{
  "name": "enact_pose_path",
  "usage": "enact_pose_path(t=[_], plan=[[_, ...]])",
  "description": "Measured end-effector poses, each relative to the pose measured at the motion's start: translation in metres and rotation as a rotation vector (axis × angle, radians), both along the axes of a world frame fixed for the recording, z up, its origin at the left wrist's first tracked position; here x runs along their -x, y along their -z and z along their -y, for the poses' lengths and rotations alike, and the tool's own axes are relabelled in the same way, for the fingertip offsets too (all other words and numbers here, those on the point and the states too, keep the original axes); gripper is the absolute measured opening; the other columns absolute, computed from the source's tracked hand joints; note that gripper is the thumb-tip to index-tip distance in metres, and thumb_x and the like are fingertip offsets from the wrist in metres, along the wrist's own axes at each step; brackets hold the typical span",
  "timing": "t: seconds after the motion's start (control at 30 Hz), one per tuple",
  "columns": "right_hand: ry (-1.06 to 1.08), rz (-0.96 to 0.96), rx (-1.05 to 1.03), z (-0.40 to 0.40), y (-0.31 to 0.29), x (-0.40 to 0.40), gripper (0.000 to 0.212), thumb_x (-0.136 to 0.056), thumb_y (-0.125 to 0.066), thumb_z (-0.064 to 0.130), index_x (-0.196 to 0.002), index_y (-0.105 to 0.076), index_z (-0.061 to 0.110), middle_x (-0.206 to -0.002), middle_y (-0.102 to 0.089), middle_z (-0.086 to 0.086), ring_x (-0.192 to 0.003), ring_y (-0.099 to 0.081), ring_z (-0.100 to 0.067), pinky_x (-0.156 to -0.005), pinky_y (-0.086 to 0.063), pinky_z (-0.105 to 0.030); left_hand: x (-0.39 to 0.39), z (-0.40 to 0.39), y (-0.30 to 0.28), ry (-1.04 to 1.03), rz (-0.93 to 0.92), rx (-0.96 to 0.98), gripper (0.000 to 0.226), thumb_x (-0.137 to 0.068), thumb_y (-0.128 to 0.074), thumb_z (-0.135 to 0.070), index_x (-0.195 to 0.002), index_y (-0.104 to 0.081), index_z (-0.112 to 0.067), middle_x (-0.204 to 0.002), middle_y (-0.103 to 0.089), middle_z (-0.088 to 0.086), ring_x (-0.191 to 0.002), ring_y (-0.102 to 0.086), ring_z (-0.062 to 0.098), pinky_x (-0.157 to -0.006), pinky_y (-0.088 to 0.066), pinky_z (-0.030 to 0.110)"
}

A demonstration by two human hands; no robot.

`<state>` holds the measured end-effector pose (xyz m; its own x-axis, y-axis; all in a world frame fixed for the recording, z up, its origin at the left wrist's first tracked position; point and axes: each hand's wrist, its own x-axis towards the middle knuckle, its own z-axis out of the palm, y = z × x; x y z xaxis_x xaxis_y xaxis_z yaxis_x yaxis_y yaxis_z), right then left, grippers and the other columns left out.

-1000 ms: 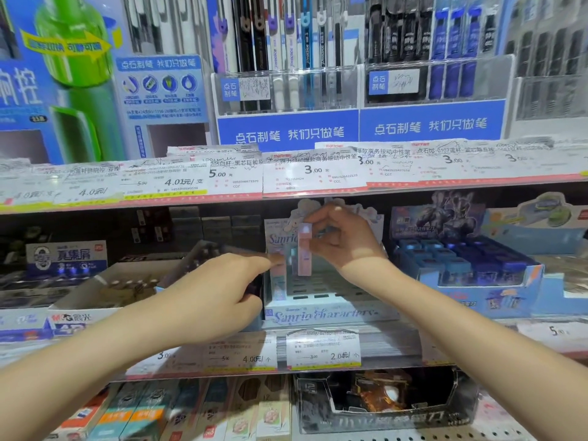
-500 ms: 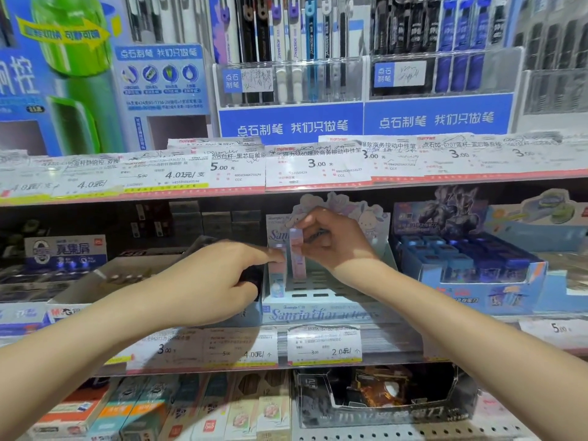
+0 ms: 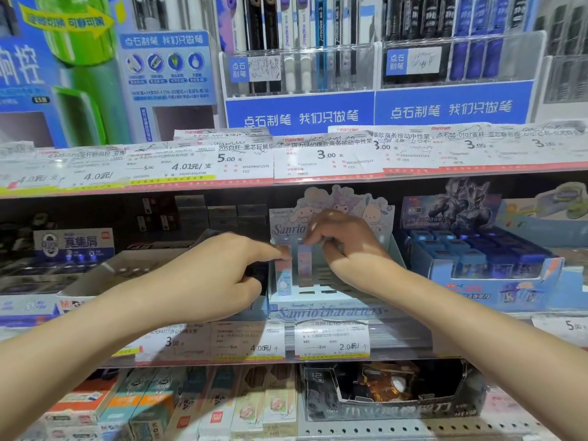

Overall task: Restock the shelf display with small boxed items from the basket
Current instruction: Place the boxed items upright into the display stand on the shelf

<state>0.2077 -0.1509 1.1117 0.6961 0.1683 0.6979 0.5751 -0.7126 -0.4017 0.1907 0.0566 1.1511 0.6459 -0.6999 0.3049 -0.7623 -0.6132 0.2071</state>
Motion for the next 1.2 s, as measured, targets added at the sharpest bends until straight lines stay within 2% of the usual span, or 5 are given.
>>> enact_pose_path(t=[0.23,0.47,0.77,1.03,1.2], plan=[[0.008,-0.046,-0.009,-0.001,-0.004,-0.003,0.040,-0.074,-0.036,-0.017,-0.085,-0.072,-0.002,-0.098,-0.066,-0.017,-0.093,-0.060,-0.027,-0.088,-0.047,-0.026,-0.004,0.000,0.004,0.014,-0.093,0.106,0.058,-0.080,-0.047,-0.003,-0.125,-0.054,-0.038,-0.040,-0.044,-0.007,-0.037,-0.030,0.008,-0.038,-0.024,0.014],[0.081,-0.067,-0.161,-0.008,-0.011,0.019,0.040,-0.081,-0.039,-0.012,-0.100,-0.070,0.004,-0.099,-0.068,-0.008,-0.086,-0.059,-0.015,-0.089,-0.048,-0.021,-0.009,0.002,-0.001,-0.106,-0.596,1.126,0.026,-0.081,-0.036,0.012,-0.067,-0.054,0.001,-0.062,-0.046,0.013,-0.029,-0.022,0.006,-0.036,-0.016,0.015],[-0.287,-0.533,-0.541,-0.065,-0.005,0.068,0.022,-0.078,-0.069,0.009,-0.096,-0.057,0.011,-0.079,-0.064,-0.011,-0.072,-0.065,-0.026,-0.064,-0.052,-0.034,-0.007,0.019,-0.006,-0.013,-1.062,1.676,0.026,-0.079,-0.030,0.004,-0.060,-0.045,-0.006,-0.054,-0.045,0.008,-0.024,-0.020,0.005,-0.026,-0.017,0.013],[-0.172,-0.334,-0.459,-0.037,-0.012,0.062,0.012,-0.080,-0.066,0.005,-0.087,-0.066,0.015,-0.082,-0.072,-0.008,-0.065,-0.066,-0.017,-0.065,-0.056,-0.026,-0.002,0.026,-0.004,0.102,-0.929,1.418,0.024,-0.088,-0.041,-0.014,-0.074,-0.056,-0.002,-0.086,-0.058,0.019,-0.079,-0.058,0.023,-0.075,-0.051,0.032],[-0.049,-0.041,-0.181,-0.015,-0.011,0.057,0.013,-0.076,-0.070,0.004,-0.082,-0.074,0.015,-0.076,-0.072,0.005,-0.076,-0.066,-0.009,-0.070,-0.053,-0.020,0.009,0.019,0.000,-0.027,-1.009,0.941,0.022,-0.073,-0.063,-0.019,-0.082,-0.064,0.001,-0.067,-0.064,0.014,-0.054,-0.063,0.021,-0.049,-0.056,0.024]])
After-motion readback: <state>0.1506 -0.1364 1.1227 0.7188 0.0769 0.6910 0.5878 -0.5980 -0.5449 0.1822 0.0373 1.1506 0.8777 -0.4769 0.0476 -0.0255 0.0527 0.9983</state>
